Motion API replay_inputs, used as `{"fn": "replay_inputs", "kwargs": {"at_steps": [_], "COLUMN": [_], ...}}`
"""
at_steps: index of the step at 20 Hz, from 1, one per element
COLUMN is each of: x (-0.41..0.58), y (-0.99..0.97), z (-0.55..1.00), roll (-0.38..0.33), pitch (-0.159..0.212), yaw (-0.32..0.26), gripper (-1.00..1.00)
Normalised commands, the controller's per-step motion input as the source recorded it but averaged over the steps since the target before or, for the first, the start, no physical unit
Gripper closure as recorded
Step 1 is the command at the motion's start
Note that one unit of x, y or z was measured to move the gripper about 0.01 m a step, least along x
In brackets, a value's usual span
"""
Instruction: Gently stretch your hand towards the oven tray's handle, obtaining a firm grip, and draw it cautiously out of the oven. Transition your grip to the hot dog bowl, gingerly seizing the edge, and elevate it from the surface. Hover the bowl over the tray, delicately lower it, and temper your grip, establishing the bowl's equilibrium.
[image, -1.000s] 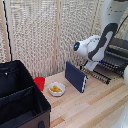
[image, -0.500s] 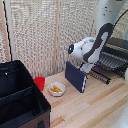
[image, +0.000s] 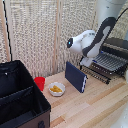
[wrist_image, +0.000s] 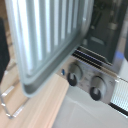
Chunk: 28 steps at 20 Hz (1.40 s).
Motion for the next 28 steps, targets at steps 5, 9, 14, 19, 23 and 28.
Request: {"fn": "replay_inputs", "kwargs": {"at_steps": [5,9,14,19,23,28], "x": [0.103,0.014,0.001,0.038,0.103,0.103], "y": [0.26,0.26,0.28,0.33,0.37,0.38], "z": [0.75,0.6,0.46,0.29,0.14,0.08], "roll": [0.004,0.046,0.133,0.228,0.3,0.331], "pitch": [-0.066,-0.083,-0.079,-0.055,-0.027,-0.009], "yaw": [-0.23,-0.256,-0.244,-0.204,-0.162,-0.149], "gripper": [-1.0,-1.0,-1.0,-1.0,-1.0,-1.0]}}
